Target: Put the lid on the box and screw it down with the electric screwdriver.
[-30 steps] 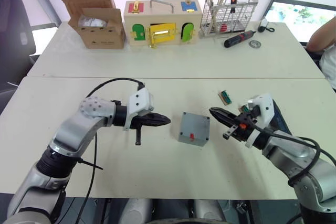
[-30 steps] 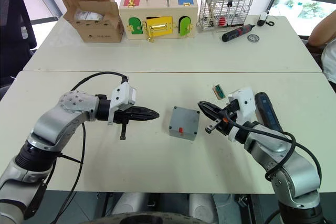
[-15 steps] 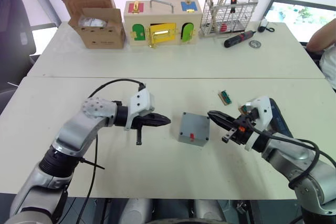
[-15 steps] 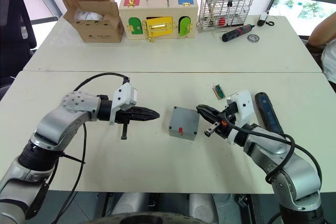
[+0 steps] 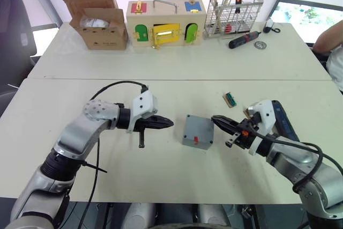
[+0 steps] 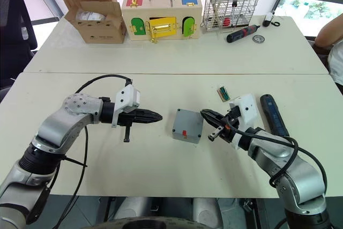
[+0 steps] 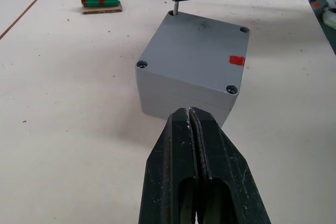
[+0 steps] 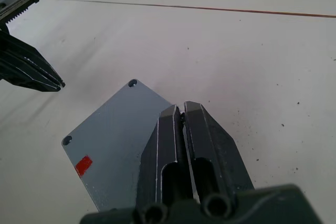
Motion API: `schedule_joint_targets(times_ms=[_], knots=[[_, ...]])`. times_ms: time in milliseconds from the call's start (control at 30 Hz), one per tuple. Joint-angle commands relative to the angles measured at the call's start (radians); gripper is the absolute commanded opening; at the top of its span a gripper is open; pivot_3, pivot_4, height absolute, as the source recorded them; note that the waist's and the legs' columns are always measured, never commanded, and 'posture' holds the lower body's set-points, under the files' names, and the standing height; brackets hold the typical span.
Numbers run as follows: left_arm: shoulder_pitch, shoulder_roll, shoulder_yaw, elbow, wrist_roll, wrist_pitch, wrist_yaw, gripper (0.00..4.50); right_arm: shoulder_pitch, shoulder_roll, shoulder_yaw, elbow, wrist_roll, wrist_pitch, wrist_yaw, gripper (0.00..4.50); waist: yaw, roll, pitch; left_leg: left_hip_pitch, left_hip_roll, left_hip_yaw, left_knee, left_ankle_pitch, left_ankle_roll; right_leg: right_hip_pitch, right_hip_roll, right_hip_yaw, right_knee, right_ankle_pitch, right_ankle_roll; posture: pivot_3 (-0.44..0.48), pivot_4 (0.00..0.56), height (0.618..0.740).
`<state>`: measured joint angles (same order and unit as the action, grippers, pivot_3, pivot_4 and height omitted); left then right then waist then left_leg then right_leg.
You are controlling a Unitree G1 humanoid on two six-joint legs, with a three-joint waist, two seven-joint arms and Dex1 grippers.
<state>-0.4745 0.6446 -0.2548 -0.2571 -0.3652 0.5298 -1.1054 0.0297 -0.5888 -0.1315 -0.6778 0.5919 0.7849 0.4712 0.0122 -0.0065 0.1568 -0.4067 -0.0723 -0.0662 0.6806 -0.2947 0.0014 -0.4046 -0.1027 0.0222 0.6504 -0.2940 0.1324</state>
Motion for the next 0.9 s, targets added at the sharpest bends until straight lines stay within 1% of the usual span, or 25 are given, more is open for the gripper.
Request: schedule_joint_targets(times_ms=[33, 267, 300, 367, 400, 467, 533, 567, 633, 667, 733, 800, 900], knots=[[-0.011, -0.003, 0.013, -0.022, 0.000, -0.017, 0.003, 0.00, -0.007, 0.000, 0.003, -0.009, -0.009, -0.026, 0.002, 0.07, 0.000, 0.000, 0.000, 0.000, 0.000, 0.000, 0.000, 0.000, 0.000, 0.000, 0.000, 0.000, 0.000, 0.000, 0.000, 0.000, 0.150, 0.737], [-0.010, -0.005, 0.014, -0.023, 0.001, -0.016, 0.005, 0.00, -0.016, 0.003, 0.022, 0.001, -0.031, -0.034, 0.001, 0.07, 0.000, 0.000, 0.000, 0.000, 0.000, 0.000, 0.000, 0.000, 0.000, 0.000, 0.000, 0.000, 0.000, 0.000, 0.000, 0.000, 0.150, 0.737], [-0.009, -0.006, 0.014, -0.024, 0.001, -0.017, 0.005, 0.00, -0.017, 0.000, 0.023, 0.002, -0.034, -0.036, 0.003, 0.31, 0.000, 0.000, 0.000, 0.000, 0.000, 0.000, 0.000, 0.000, 0.000, 0.000, 0.000, 0.000, 0.000, 0.000, 0.000, 0.000, 0.150, 0.737], [-0.007, -0.006, 0.014, -0.022, 0.003, -0.019, 0.005, 0.00, -0.015, -0.008, 0.022, -0.003, -0.038, -0.038, 0.008, 0.97, 0.000, 0.000, 0.000, 0.000, 0.000, 0.000, 0.000, 0.000, 0.000, 0.000, 0.000, 0.000, 0.000, 0.000, 0.000, 0.000, 0.150, 0.737], [-0.006, -0.005, 0.014, -0.019, 0.003, -0.021, 0.004, 0.00, -0.016, -0.010, 0.016, -0.008, -0.034, -0.035, 0.009, 1.44, 0.000, 0.000, 0.000, 0.000, 0.000, 0.000, 0.000, 0.000, 0.000, 0.000, 0.000, 0.000, 0.000, 0.000, 0.000, 0.000, 0.150, 0.737], [-0.004, -0.005, 0.014, -0.015, 0.005, -0.024, 0.003, 0.00, -0.018, -0.010, 0.007, -0.013, -0.030, -0.033, 0.010, 2.54, 0.000, 0.000, 0.000, 0.000, 0.000, 0.000, 0.000, 0.000, 0.000, 0.000, 0.000, 0.000, 0.000, 0.000, 0.000, 0.000, 0.150, 0.737], [-0.004, -0.003, 0.010, -0.010, 0.011, -0.030, 0.001, 0.00, -0.022, -0.013, -0.006, -0.016, -0.020, -0.028, 0.013, 3.42, 0.000, 0.000, 0.000, 0.000, 0.000, 0.000, 0.000, 0.000, 0.000, 0.000, 0.000, 0.000, 0.000, 0.000, 0.000, 0.000, 0.150, 0.737], [-0.004, -0.003, 0.009, -0.007, 0.013, -0.033, 0.000, 0.00, -0.024, -0.014, -0.011, -0.018, -0.015, -0.026, 0.014, 3.75, 0.000, 0.000, 0.000, 0.000, 0.000, 0.000, 0.000, 0.000, 0.000, 0.000, 0.000, 0.000, 0.000, 0.000, 0.000, 0.000, 0.150, 0.737], [-0.003, -0.004, 0.007, -0.006, 0.015, -0.035, 0.000, 0.00, -0.024, -0.017, -0.018, -0.020, -0.016, -0.030, 0.013, 4.26, 0.000, 0.000, 0.000, 0.000, 0.000, 0.000, 0.000, 0.000, 0.000, 0.000, 0.000, 0.000, 0.000, 0.000, 0.000, 0.000, 0.150, 0.737], [-0.004, -0.007, 0.004, -0.002, 0.018, -0.038, 0.001, 0.00, -0.029, -0.014, -0.050, -0.026, 0.018, -0.019, 0.012, 4.49, 0.000, 0.000, 0.000, 0.000, 0.000, 0.000, 0.000, 0.000, 0.000, 0.000, 0.000, 0.000, 0.000, 0.000, 0.000, 0.000, 0.150, 0.737], [0.003, -0.019, -0.022, 0.033, 0.043, -0.059, 0.000, 0.00, -0.024, -0.044, -0.194, -0.012, 0.132, 0.027, 0.041, 4.49, 0.002, 0.000, 0.000, 0.000, 0.000, 0.000, 0.000, 0.000, 0.000, 0.000, 0.000, 0.000, 0.000, 0.000, 0.000, 0.000, 0.150, 0.737], [0.012, -0.024, -0.046, 0.067, 0.074, -0.088, -0.006, 0.00, -0.004, -0.077, -0.277, 0.009, 0.191, 0.059, 0.065, 4.49, 0.003, 0.000, 0.000, 0.000, -0.001, 0.000, 0.000, 0.000, 0.000, 0.001, 0.000, 0.000, 0.000, 0.000, 0.000, 0.000, 0.150, 0.737], [0.026, -0.030, -0.082, 0.113, 0.109, -0.129, -0.023, 0.00, 0.043, -0.143, -0.352, 0.042, 0.206, 0.083, 0.104, 4.49, 0.001, 0.000, 0.000, 0.000, 0.000, 0.000, 0.000, 0.000, 0.001, 0.001, 0.000, 0.000, -0.001, 0.000, 0.000, 0.000, 0.150, 0.737]])
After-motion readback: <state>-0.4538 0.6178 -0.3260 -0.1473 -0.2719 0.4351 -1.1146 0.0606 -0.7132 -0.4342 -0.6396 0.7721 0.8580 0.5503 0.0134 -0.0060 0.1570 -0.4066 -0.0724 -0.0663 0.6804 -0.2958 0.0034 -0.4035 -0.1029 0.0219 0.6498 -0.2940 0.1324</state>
